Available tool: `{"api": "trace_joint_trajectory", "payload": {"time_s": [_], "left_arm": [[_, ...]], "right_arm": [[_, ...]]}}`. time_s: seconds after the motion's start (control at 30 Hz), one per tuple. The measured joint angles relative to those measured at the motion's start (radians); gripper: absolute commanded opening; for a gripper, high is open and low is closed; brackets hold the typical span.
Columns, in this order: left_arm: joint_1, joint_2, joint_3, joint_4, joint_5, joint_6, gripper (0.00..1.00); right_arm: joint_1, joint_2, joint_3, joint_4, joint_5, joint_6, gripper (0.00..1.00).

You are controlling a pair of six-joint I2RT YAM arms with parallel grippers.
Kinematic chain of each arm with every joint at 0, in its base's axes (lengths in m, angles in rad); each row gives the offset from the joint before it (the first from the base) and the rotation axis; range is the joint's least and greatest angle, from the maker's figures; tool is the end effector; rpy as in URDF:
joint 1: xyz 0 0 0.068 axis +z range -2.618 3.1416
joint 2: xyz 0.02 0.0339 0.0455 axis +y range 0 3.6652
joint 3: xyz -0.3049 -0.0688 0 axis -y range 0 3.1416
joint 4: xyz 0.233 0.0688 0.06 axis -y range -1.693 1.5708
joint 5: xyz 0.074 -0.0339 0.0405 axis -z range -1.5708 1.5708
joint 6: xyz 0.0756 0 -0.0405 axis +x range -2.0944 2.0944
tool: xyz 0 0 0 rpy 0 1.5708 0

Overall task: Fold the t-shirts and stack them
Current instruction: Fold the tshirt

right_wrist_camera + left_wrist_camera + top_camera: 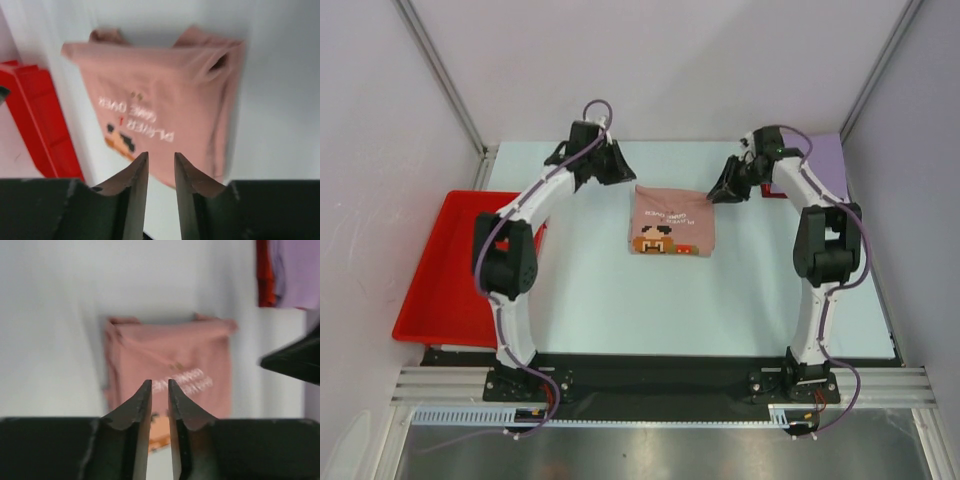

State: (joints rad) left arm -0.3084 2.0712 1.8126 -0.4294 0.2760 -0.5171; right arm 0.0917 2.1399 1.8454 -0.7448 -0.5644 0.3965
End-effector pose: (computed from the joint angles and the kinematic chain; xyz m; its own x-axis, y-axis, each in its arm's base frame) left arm 0.4894 -0.1775 0.2863 -0.7695 -0.2541 -0.5860 0.1291 0.8366 -0.5323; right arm 0.4888 0.0856 0.2413 -0.9260 0.2425 -0.2894 0.0111 0.7837 0.6211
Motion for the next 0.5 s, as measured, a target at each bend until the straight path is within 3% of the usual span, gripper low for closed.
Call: {"api": "trace_joint_trajectory", "payload": {"time_s": [0.13,0.2,0.33,0.5], "left_arm": [[-0.049,-0.148,-0.292,0.211,0.130,-0.082,0.10],[-0.079,-0.140,-0.357,0.285,0.177,-0.123,0.09],[-0.121,-0.040,-0.382,0.397,0.219,-0.180,0.09],[-0.117,0.118,-0.315,0.473,0.230,-0.208,0.09]], "right_arm": [[0.063,-0.088,-0.196,0.163,-0.065,0.074,0.14],[0.093,-0.090,-0.270,0.261,-0.099,0.121,0.13],[0.117,-0.048,-0.368,0.433,-0.150,0.206,0.11],[0.098,0.083,-0.362,0.633,-0.203,0.259,0.11]]}}
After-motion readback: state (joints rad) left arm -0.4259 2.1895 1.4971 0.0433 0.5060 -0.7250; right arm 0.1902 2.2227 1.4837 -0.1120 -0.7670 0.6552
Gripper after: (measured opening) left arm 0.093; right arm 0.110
